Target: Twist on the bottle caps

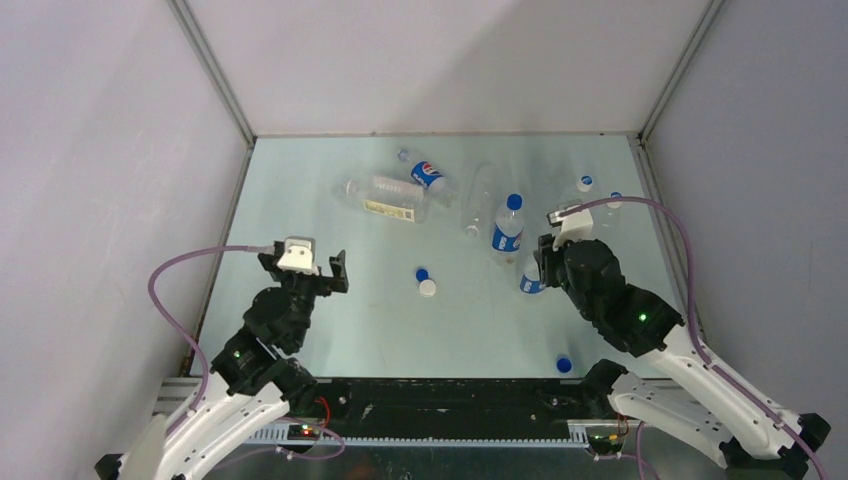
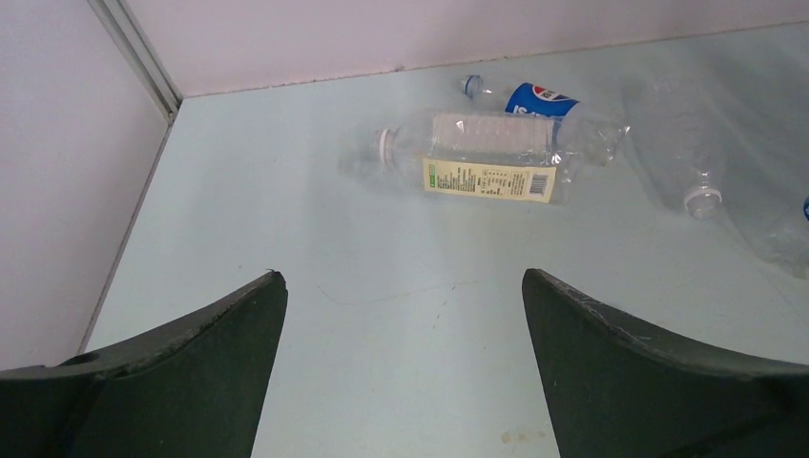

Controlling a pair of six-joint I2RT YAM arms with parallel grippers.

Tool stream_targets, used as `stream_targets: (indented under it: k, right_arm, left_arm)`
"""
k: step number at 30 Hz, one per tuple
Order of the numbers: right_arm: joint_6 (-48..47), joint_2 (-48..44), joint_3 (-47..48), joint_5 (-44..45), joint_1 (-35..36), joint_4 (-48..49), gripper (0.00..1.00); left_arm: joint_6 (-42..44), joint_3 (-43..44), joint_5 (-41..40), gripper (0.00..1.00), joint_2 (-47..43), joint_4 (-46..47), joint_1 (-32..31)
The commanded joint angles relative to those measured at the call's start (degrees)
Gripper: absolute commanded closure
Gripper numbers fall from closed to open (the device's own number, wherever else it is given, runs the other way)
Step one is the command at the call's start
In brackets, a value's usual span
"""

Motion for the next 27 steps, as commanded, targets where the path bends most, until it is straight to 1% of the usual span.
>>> stream_targets:
  k: [1,10,20,27]
  right_arm:
    - [-0.7,0.6,-0.4,-0.5,-1.0,4.6,0.99]
    - [0.7,0.7,-0.7,-1.8,-2.1,2.5,0.89]
    - [1.3,0.6,-0.7,-2.3,-2.3,1.5,0.69]
    - [1.8,0.4,-0.7,-2.3,-2.3,1.3,0.6]
  left_arm:
    - [-0.5,0.7,-0.1,0.0,1.7,2.4,0.4]
    - [-0.6,0.3,2.1,0.0,2.0,2.9,0.4]
    - [-0.2,0.2,3.0,0.0,2.4,3.2,0.4]
    - [0.0,0.2,3.6,0.0,2.7,3.5,0.4]
